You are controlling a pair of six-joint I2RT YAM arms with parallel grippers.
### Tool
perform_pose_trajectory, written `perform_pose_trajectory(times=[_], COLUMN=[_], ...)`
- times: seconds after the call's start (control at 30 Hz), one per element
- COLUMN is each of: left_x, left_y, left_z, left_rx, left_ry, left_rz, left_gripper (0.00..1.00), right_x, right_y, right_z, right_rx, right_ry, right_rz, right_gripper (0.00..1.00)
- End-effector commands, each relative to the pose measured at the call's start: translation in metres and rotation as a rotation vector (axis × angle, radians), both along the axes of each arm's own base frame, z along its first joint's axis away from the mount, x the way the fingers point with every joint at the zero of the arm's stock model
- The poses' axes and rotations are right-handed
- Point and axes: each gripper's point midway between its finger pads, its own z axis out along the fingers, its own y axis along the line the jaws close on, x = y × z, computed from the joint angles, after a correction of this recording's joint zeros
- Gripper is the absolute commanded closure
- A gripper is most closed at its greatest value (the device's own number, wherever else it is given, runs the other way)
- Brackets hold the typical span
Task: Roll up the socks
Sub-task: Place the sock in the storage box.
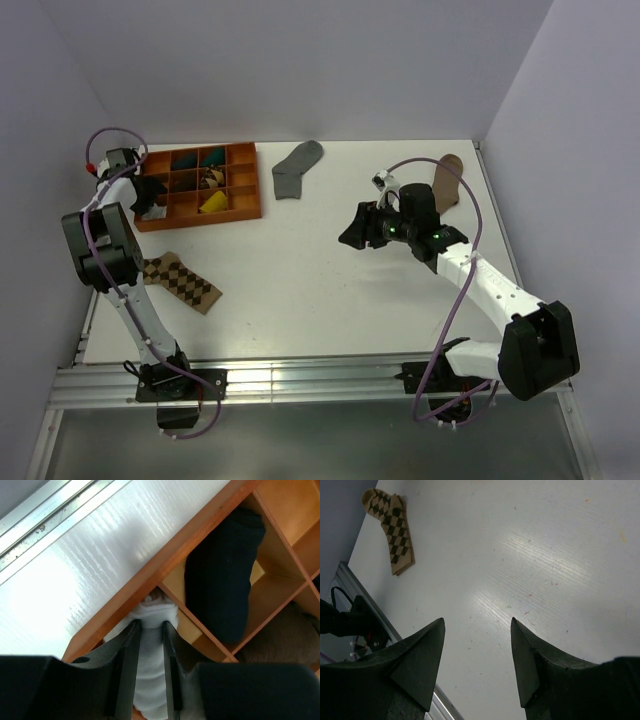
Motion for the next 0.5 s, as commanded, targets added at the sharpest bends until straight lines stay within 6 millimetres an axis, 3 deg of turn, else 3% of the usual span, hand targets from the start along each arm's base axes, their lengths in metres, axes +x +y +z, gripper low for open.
perform_pose_trajectory(times=[0.0,0.1,0.2,0.23,0.3,0.33,0.47], left_x=[-0.015,-0.017,-0.011,-0.006,-0.006,-0.006,-0.009], left_y=[-0.002,-0.002,-0.003,-0.002,-0.003,-0.004,-0.014], left_z=[-0.023,-0.02,0.009,0.033,0.059,0.084,0.158], left_rx=[0.006,0.008,0.013,0.025,0.032,0.043,0.057], left_ry=[0.083,0.09,0.035,-0.013,-0.05,-0.098,-0.255], left_rz=[0.013,0.008,0.002,0.005,0.008,0.011,-0.011], left_gripper=[0.7,0.69,0.62,0.59,0.52,0.48,0.34], right_x=[0.003,0.003,0.003,0.004,0.006,0.007,0.012], right_y=[-0.002,-0.002,-0.002,-0.002,-0.002,-0.001,-0.002], right_z=[0.007,0.005,0.005,0.006,0.007,0.01,0.02], right_rx=[0.008,0.008,0.007,0.01,0.012,0.015,0.007], right_ry=[-0.05,-0.052,-0.056,-0.063,-0.072,-0.082,-0.109], right_rz=[0.003,0.006,0.007,0.004,-0.002,-0.004,-0.008], right_gripper=[0.38,0.38,0.38,0.38,0.38,0.38,0.36])
